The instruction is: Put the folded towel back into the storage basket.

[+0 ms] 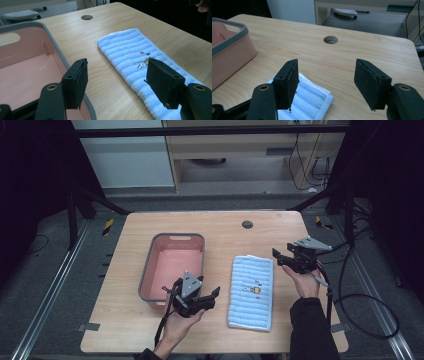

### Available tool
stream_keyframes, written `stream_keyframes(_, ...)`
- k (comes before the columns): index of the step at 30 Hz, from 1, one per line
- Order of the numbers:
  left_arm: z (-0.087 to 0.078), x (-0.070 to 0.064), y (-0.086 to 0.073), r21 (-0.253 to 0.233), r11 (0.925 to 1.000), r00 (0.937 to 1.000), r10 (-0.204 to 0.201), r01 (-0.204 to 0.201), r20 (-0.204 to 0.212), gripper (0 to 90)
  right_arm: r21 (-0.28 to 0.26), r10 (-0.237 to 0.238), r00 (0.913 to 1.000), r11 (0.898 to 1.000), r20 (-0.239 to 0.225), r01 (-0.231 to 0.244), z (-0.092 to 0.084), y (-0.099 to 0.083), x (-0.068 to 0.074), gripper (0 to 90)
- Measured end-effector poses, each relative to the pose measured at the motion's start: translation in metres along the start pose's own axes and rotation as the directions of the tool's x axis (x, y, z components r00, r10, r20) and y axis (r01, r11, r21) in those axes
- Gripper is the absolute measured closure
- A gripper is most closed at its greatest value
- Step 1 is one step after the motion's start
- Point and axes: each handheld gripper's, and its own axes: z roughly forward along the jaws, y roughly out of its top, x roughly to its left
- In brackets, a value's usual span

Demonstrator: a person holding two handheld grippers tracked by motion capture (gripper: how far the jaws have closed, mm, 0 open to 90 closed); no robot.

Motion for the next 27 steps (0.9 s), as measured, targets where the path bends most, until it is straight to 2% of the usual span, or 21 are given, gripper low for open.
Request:
stream_keyframes(10, 0.015, -0.013, -0.009, 0.03, 0.9993, 0.9998, 0.02, -0.02, 0.008, 33.1, 0.038, -0.003, 0.9996, 0.999, -0.029, 0.004, 0.013, -0.011, 0.001, 36.3)
stream_keyframes(17, 0.023, -0.016, -0.015, 0.062, 0.9978, 0.9996, 0.023, -0.024, 0.017, 34.3, 0.08, -0.009, 0.9997, 0.997, -0.022, 0.01, 0.022, -0.021, -0.002, 40.1)
stream_keyframes(19, 0.026, -0.018, -0.018, 0.065, 0.9977, 0.9996, 0.019, -0.02, 0.02, 35.0, 0.081, 0.004, 0.9997, 0.997, -0.025, -0.002, 0.023, -0.024, -0.003, 41.4)
stream_keyframes(24, 0.033, -0.024, -0.026, 0.09, 0.9955, 0.9991, 0.026, -0.029, 0.032, 36.7, 0.101, -0.01, 0.9996, 0.995, -0.025, 0.012, 0.029, -0.03, -0.004, 42.4)
stream_keyframes(27, 0.035, -0.029, -0.027, 0.087, 0.9944, 0.9981, 0.058, -0.06, 0.021, 38.0, 0.109, -0.008, 0.9994, 0.994, -0.034, 0.012, 0.032, -0.033, -0.004, 42.8)
